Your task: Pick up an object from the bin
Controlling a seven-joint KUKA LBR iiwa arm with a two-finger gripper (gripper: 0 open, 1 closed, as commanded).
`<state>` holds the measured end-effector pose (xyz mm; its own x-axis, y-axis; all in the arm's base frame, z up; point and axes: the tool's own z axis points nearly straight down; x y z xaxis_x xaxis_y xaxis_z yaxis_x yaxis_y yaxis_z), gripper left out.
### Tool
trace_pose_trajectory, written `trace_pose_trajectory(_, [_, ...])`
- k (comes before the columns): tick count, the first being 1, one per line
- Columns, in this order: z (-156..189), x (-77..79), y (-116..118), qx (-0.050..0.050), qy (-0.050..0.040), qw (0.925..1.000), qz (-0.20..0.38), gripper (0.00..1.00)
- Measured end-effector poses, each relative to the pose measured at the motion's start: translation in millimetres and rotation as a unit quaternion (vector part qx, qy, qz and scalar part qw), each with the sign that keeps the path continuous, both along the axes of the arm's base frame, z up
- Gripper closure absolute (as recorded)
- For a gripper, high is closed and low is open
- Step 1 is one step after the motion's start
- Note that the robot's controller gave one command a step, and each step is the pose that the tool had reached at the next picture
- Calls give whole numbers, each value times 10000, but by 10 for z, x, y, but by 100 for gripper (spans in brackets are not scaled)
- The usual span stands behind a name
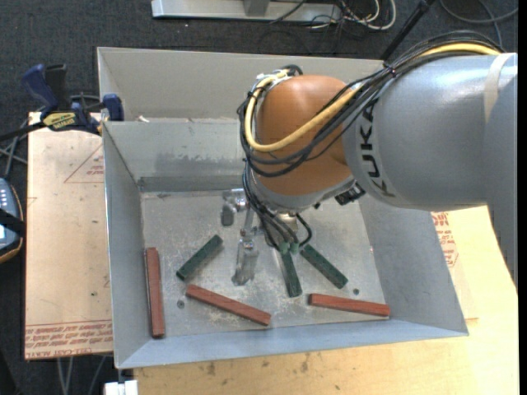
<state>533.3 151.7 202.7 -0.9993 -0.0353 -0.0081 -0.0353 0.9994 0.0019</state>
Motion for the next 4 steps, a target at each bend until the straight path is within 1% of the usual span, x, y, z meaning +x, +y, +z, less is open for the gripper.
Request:
trace_pose_trajectory(1, [-486, 205, 519, -2, 17, 9998, -181, 0])
trace_pose_trajectory(2, [-828, 105, 482, 5, 39, 9991, 429, 0])
trace_pose_trajectory(3, [-1242, 252, 134, -9, -2, 9750, 2222, 100])
trace_pose_trajectory(4, [-1308, 224, 125, -6, 10, 9750, 2222, 0])
